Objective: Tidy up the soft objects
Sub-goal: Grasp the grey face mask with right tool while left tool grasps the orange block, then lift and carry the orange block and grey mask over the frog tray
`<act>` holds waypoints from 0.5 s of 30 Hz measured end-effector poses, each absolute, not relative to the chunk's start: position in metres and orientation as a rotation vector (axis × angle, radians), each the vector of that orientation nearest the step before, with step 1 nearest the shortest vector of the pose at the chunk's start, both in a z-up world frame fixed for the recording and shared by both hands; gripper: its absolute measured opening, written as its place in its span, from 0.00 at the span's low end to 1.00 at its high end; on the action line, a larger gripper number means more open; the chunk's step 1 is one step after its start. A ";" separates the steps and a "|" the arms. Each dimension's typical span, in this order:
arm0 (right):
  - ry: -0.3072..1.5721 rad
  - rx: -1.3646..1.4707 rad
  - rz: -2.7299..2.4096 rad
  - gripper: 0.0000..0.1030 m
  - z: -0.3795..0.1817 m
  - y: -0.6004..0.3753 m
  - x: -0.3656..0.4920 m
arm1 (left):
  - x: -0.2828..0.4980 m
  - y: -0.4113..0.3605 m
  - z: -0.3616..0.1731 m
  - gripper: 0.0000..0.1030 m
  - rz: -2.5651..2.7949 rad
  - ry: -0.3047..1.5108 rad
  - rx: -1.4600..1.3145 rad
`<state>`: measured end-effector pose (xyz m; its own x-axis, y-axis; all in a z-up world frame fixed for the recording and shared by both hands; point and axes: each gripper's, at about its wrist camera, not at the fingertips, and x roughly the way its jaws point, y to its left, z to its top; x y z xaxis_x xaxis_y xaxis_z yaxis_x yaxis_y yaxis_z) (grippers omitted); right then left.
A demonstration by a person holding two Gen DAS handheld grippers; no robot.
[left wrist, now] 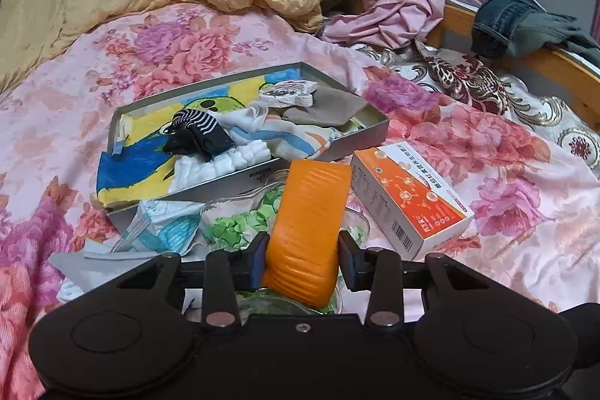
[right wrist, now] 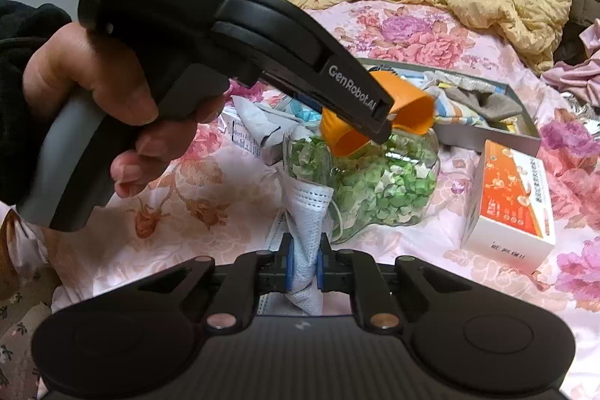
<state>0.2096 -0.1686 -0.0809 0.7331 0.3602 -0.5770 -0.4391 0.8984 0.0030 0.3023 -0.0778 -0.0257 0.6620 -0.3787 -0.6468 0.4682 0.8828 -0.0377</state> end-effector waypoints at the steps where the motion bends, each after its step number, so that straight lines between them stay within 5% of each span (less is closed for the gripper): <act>1: 0.601 -0.137 0.437 0.11 -0.080 -0.169 0.209 | 0.302 -0.077 -0.025 0.38 -0.474 0.702 0.132; 15: 0.474 -0.127 0.346 0.10 -0.069 -0.184 0.205 | 0.296 -0.044 -0.012 0.36 -0.347 0.695 0.003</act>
<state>0.2053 -0.1836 -0.0686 0.8331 0.2962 -0.4672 -0.3544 0.9343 -0.0396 0.2962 -0.0444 -0.0122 0.7133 -0.3122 -0.6275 0.3143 0.9427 -0.1118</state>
